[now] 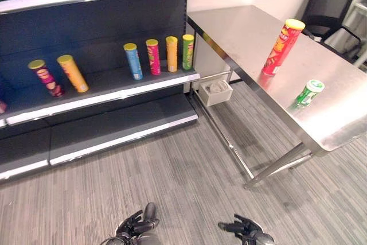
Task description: Put the goods on the table back onto the shelves and tidy them up.
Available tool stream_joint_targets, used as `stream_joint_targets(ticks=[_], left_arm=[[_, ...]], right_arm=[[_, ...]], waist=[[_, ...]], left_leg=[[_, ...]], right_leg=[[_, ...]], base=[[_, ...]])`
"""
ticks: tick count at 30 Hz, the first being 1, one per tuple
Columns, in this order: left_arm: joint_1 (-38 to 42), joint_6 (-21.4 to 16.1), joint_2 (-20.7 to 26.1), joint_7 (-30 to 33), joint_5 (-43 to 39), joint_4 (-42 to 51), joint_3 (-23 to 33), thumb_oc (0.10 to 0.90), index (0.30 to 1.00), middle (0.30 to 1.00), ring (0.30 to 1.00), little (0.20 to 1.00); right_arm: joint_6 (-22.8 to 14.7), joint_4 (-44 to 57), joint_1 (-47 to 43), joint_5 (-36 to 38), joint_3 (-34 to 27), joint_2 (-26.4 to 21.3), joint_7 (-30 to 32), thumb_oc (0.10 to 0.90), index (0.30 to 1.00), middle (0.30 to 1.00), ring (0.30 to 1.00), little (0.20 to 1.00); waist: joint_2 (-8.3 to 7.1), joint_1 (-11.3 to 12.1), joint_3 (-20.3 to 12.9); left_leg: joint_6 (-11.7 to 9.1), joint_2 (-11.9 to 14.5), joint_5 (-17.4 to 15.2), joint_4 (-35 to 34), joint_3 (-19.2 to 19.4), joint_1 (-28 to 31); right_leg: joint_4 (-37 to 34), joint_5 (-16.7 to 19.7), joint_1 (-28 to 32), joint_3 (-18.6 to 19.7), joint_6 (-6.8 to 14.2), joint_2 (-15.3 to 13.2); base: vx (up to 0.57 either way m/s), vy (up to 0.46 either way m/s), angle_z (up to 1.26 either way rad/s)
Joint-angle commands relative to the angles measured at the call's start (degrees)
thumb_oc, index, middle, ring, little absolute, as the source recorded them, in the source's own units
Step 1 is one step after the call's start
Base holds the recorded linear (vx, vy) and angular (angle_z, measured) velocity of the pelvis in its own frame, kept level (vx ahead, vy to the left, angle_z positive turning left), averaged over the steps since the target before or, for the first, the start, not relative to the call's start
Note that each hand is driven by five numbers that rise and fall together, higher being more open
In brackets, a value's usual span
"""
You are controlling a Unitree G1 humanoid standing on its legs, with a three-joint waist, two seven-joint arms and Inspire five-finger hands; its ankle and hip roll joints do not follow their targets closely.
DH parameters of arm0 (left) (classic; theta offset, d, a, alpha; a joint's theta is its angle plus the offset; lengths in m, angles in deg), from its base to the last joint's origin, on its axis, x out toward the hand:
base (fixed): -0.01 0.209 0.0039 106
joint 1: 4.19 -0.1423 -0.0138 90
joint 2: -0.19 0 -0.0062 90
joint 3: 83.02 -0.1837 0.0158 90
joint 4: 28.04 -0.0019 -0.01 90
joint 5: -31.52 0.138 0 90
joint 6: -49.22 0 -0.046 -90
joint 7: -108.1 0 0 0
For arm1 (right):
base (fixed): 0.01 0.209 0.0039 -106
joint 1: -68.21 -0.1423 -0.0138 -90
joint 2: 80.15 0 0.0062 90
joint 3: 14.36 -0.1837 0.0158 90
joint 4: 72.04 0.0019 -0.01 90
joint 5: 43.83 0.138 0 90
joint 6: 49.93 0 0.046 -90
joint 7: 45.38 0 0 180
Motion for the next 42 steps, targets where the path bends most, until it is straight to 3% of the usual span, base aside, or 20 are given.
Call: stream_joint_targets(ticks=[1,4,9,10,11,12,13,16,17,18,21,22,23,28,29,30,34,37,39,42], left_arm=[[0.3,-0.7,0.2,-1.1,-2.0,-1.3,-0.2,0.800,0.900,0.900,0.900,0.900],[1.9,-1.0,0.0,-0.5,6.5,-0.9,-4.6,0.800,0.900,0.900,0.900,0.900],[3.2,-0.3,0.5,-0.2,10.8,-0.9,-6.7,0.800,0.900,0.900,0.900,0.900],[3.3,0.0,0.3,-0.2,12.4,-1.5,-7.2,0.800,0.900,0.900,0.900,0.900],[2.9,0.7,0.4,-0.8,14.5,-2.4,-7.4,0.800,0.900,0.900,0.900,0.900],[3.0,0.7,0.5,-0.8,14.5,-2.4,-7.3,0.800,0.900,0.900,0.900,0.900],[3.1,0.8,1.4,-1.3,15.1,-2.3,-6.8,0.800,0.900,0.900,0.900,0.900],[3.3,0.8,1.8,-1.5,15.0,-2.1,-6.7,0.800,0.900,0.900,0.900,0.900],[3.9,0.8,2.0,-1.5,15.7,-2.2,-6.7,0.800,0.900,0.900,0.900,0.900],[4.2,0.8,1.8,-1.6,16.1,-2.2,-6.8,0.800,0.900,0.900,0.900,0.900],[4.3,0.6,1.4,-1.5,17.3,-2.3,-6.8,0.800,0.900,0.900,0.900,0.900],[-6.8,-2.2,10.6,-9.7,21.4,-1.5,-3.4,0.800,0.900,0.900,0.900,0.900],[1.1,-0.2,5.3,-2.3,22.4,-1.3,-6.2,0.800,0.900,0.900,0.900,0.900],[1.7,-0.6,-1.2,-1.5,16.6,3.4,-10.8,0.800,0.900,0.900,0.900,0.900],[1.6,-0.5,-1.2,-1.4,15.8,3.2,-10.4,0.800,0.900,0.900,0.900,0.900],[1.5,-0.4,-0.9,-0.9,13.5,3.5,-8.9,0.800,0.900,0.900,0.900,0.900],[1.7,-0.7,-0.7,-0.4,12.6,4.7,-9.0,0.800,0.900,0.900,0.900,0.900],[1.8,-0.7,-1.1,-0.1,12.1,5.5,-9.8,0.800,0.900,0.900,0.900,0.900],[1.4,-0.5,-1.4,-0.2,11.6,5.5,-9.9,0.800,0.900,0.900,0.900,0.900],[1.8,-0.3,-1.5,0.1,9.5,4.5,-9.3,0.800,0.900,0.900,0.900,0.900]], right_arm=[[-0.2,-0.2,3.4,-1.2,0.7,-1.4,0.1,0.800,0.900,0.900,0.900,0.900],[0.8,-0.8,4.7,0.3,-1.2,0.3,-1.0,0.800,0.900,0.900,0.900,0.900],[0.6,0.9,3.9,-3.5,0.8,0.4,-0.2,0.800,0.900,0.900,0.900,0.900],[0.5,1.8,3.8,-4.0,1.0,0.1,0.0,0.800,0.900,0.900,0.900,0.900],[0.4,2.8,3.8,-5.0,1.0,-0.3,-0.1,0.800,0.900,0.900,0.900,0.900],[0.5,2.9,3.8,-5.1,0.9,-0.3,0.0,0.800,0.900,0.900,0.900,0.900],[0.3,3.1,4.0,-6.1,1.1,-1.0,-0.2,0.800,0.900,0.900,0.900,0.900],[0.3,2.8,4.1,-6.5,1.1,-1.4,-0.3,0.800,0.900,0.900,0.900,0.900],[0.2,2.3,4.4,-7.1,1.4,-1.6,-0.5,0.800,0.900,0.900,0.900,0.900],[0.3,2.1,4.5,-7.2,1.5,-1.5,-0.5,0.800,0.900,0.900,0.900,0.900],[0.4,2.0,4.7,-6.9,1.8,-1.1,-0.9,0.800,0.900,0.900,0.900,0.900],[-0.4,1.8,5.5,-5.0,-1.4,-3.5,-2.6,0.800,0.900,0.900,0.900,0.900],[-0.2,1.7,6.2,-4.9,-0.3,-2.0,-2.2,0.800,0.900,0.900,0.900,0.900],[-0.1,0.8,5.1,-7.2,1.5,-1.9,-0.4,0.800,0.900,0.900,0.900,0.900],[-0.2,1.1,4.7,-8.4,2.2,-2.1,0.0,0.800,0.900,0.900,0.900,0.900],[-0.5,3.1,4.2,-11.8,5.3,-2.3,0.6,0.800,0.900,0.900,0.900,0.900],[-0.3,3.8,2.5,-10.7,5.3,-3.9,0.6,0.800,0.900,0.900,0.900,0.900],[-0.3,3.5,1.8,-11.2,5.9,-4.3,1.3,0.800,0.900,0.900,0.900,0.900],[-0.3,4.1,1.2,-11.8,6.7,-4.5,1.3,0.800,0.900,0.900,0.900,0.900],[-0.5,5.0,0.7,-12.6,8.4,-4.2,1.2,0.800,0.900,0.900,0.900,0.900]], waist=[[0.22,-0.7,-0.6],[0.19,-4.2,-1.7],[1.34,-6.8,0.7],[1.73,-7.1,1.2],[1.97,-6.7,1.1],[2.12,-6.8,1.2],[1.15,-6.9,1.1],[1.11,-6.9,1.2],[0.91,-7.5,1.7],[0.22,-7.6,1.7],[0.19,-7.7,2.1],[1.30,-6.0,2.8],[0.59,-6.4,1.9],[1.86,-6.1,0.6],[1.94,-5.9,0.5],[1.33,-4.2,0.5],[-0.66,-1.6,2.1],[-1.18,-0.7,2.5],[-1.49,0.4,1.9],[-0.96,1.8,1.8]], left_leg=[[2.8,0.5,3.5,1.7,7.3,2.7],[6.2,-3.8,0.9,0.0,13.5,7.1],[9.6,-6.1,-2.5,-0.4,19.1,11.4],[10.3,-6.3,-3.4,-0.4,21.0,12.3],[10.6,-6.9,-6.1,-0.4,23.9,14.3],[10.9,-6.8,-5.3,-0.4,24.3,13.9],[10.5,-7.1,-7.9,-0.4,26.8,15.6],[10.2,-6.8,-8.6,-0.4,27.8,15.9],[10.0,-7.1,-10.3,-0.4,29.0,17.6],[9.9,-7.6,-11.0,-0.4,29.8,18.4],[9.3,-7.1,-12.8,-0.4,30.4,20.5],[9.1,-7.2,-13.0,-0.4,30.0,20.7],[9.0,-7.6,-13.5,-0.4,29.8,21.7],[8.7,-5.9,-13.2,2.7,29.3,24.4],[7.9,-5.1,-12.4,5.5,29.1,24.1],[4.5,-2.1,-6.4,18.5,28.0,20.1],[3.6,-0.8,-3.2,34.1,23.8,10.7],[4.5,-0.4,-5.4,34.1,23.4,6.4],[5.0,1.3,-6.4,24.6,23.7,5.5],[4.2,3.3,-0.7,12.3,19.0,4.9]], right_leg=[[1.9,5.3,-4.0,-0.8,0.5,1.1],[11.7,7.2,-9.6,4.5,3.1,-2.7],[27.4,14.5,-18.5,5.0,2.9,-4.1],[31.0,15.5,-20.5,1.5,2.0,-5.7],[35.1,14.0,-21.9,-8.3,2.0,-10.1],[34.8,14.7,-22.1,-9.0,1.4,-10.1],[33.3,11.2,-22.3,-15.1,2.4,-10.3],[31.6,9.3,-24.0,-17.0,2.3,-8.0],[26.1,10.1,-27.2,-20.4,3.1,-5.3],[22.5,11.5,-28.6,-22.9,3.5,-5.7],[14.2,14.6,-28.1,-25.9,4.6,-5.5],[11.8,15.8,-28.2,-27.2,5.3,-6.5],[9.5,15.9,-25.7,-26.6,5.2,-6.2],[11.6,11.6,-21.4,-25.6,2.2,-3.4],[11.0,11.2,-20.4,-25.4,1.6,-2.7],[7.8,10.2,-16.3,-24.8,-0.4,-0.5],[5.8,8.0,-12.5,-23.8,-3.0,0.3],[5.7,7.0,-11.1,-23.1,-2.8,-0.3],[5.3,6.5,-9.9,-21.8,-1.5,-1.5],[6.7,6.1,-9.8,-20.4,-1.1,-2.1]], base=[[0.38,0.440,-1.01],[0.43,0.525,-1.02],[0.18,0.327,-0.79],[0.28,0.492,-1.24],[0.18,0.381,-0.84],[0.31,0.347,-1.29],[0.14,0.104,-1.22],[0.15,0.041,-0.66],[0.23,-0.029,-0.70],[0.32,-0.050,-0.69],[0.14,-0.049,-0.26],[0.24,-0.075,-0.17],[0.24,-0.078,-0.10],[0.27,-0.131,0.18],[0.38,-0.333,-0.31],[0.30,-0.301,-0.26],[0.19,-0.210,-0.34],[0.14,-0.008,-0.23],[0.24,0.186,-0.07],[0.20,0.263,-0.28]])
